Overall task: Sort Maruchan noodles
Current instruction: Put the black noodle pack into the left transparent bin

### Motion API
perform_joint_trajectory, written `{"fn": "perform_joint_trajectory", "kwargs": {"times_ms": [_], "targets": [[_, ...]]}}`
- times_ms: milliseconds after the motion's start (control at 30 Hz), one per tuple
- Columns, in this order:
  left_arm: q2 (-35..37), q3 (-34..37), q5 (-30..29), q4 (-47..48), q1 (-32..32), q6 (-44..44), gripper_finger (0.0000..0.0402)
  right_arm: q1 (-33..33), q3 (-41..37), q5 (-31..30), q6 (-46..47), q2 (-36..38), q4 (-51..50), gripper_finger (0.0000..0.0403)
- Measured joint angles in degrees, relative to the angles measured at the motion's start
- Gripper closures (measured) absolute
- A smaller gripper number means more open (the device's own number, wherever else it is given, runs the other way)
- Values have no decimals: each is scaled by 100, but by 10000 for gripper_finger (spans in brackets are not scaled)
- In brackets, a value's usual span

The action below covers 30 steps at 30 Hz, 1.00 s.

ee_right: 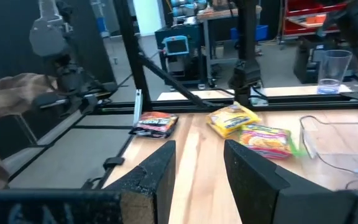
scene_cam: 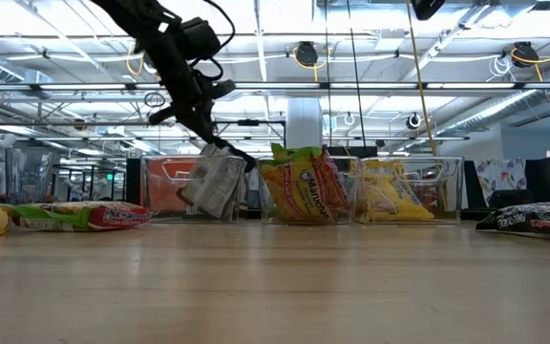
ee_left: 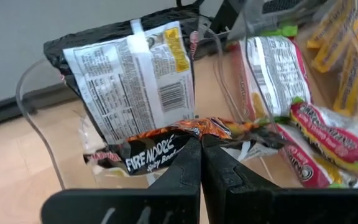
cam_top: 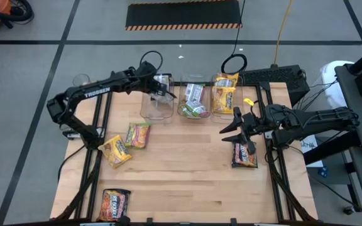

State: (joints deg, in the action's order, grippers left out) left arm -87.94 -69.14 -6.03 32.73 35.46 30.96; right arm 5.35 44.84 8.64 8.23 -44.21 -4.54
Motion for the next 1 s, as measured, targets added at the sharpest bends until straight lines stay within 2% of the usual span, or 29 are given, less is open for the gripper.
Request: {"fn": "perform_joint_trajectory", "kwargs": {"times_ms": [200,367,567,1000], "targets": [[0,0,154,1,81,110,402,0,0,-138,-16,0,0,273],[0,0,776,2,226,441,402,0,0,-138,0,-1,0,273],[0,0,901,2,263,779,401,0,0,-138,2,-1,2,273],[-2,0,1909,-228,899,1861,401,0,0,-138,4,-1,1,273]]}}
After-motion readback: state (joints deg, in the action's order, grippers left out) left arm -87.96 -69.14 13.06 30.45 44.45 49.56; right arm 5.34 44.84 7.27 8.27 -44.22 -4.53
